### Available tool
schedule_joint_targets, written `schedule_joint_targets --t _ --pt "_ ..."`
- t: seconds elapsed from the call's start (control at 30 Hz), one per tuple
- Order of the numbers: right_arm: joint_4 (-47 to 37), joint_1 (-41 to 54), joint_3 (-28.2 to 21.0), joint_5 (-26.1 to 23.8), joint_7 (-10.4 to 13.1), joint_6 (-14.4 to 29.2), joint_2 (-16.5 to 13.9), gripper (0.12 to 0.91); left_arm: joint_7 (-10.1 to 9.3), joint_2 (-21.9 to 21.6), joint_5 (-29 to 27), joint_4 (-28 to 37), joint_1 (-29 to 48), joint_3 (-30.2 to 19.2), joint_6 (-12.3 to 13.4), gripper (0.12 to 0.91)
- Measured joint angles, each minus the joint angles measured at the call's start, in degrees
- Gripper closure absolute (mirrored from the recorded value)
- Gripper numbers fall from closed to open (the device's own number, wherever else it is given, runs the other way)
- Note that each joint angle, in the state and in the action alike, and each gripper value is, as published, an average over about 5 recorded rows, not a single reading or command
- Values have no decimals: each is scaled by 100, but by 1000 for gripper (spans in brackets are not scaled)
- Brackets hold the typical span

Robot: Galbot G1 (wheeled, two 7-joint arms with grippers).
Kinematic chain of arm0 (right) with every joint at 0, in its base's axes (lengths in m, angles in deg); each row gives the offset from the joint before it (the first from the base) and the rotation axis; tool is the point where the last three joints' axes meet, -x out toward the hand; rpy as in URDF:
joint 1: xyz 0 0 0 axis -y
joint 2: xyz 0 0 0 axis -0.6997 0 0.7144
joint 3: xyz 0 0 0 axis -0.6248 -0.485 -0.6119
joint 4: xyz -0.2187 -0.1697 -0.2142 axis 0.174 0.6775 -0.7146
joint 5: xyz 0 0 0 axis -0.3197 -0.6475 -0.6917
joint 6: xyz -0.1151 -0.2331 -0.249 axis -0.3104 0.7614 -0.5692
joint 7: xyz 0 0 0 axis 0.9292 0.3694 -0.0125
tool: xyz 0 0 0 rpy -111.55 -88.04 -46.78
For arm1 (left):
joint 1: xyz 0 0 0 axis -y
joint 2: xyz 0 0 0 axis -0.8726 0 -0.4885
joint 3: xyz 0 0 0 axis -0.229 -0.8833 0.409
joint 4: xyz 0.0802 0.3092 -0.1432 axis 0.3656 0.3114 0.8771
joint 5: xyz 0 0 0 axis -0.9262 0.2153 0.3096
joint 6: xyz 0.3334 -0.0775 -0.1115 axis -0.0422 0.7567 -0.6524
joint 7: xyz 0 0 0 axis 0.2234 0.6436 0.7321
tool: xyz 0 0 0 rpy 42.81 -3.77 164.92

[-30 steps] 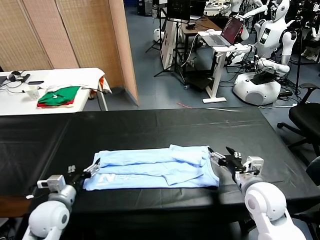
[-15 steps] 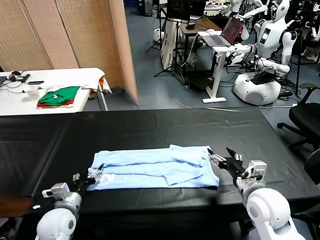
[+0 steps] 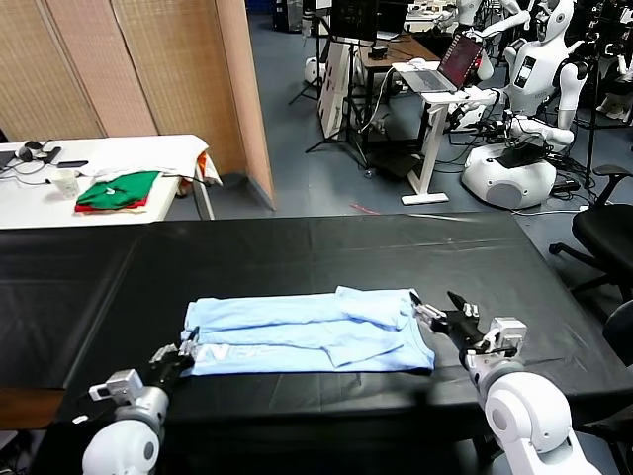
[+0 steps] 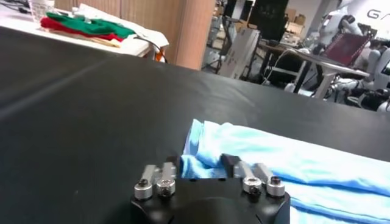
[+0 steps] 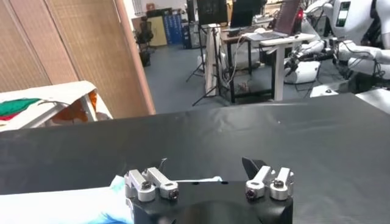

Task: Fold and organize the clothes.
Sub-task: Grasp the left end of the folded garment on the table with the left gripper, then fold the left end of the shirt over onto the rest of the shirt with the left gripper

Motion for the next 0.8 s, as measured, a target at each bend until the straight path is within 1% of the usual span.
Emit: schedule_joint_targets --t 0.03,0.13,0.27,0.37,0.5,0.57,0.67,0.8 --pt "5 -8 4 -5 -1 2 3 118 4 9 -14 3 7 -1 6 846" --pt "35 -41 35 -10 -5 10 10 118 32 0 -212 0 17 -5 67 848" --pt "87 -91 108 -9 -7 21 7 118 98 -112 -767 -19 -31 23 256 855" --pt "104 -126 149 -8 -7 30 11 118 133 -306 -1252 -41 -102 101 479 855" --pt "105 -161 155 -8 -2 41 55 118 170 -727 -1767 -68 -238 309 751 855" --pt "105 -180 141 -9 2 50 82 118 189 -957 -1858 -62 -313 454 824 855" --pt "110 -215 107 -20 4 63 114 118 196 -1277 -1848 -41 -410 682 887 855" --pt "141 -276 69 -48 4 77 132 118 189 -1535 -1862 -56 -438 862 950 855"
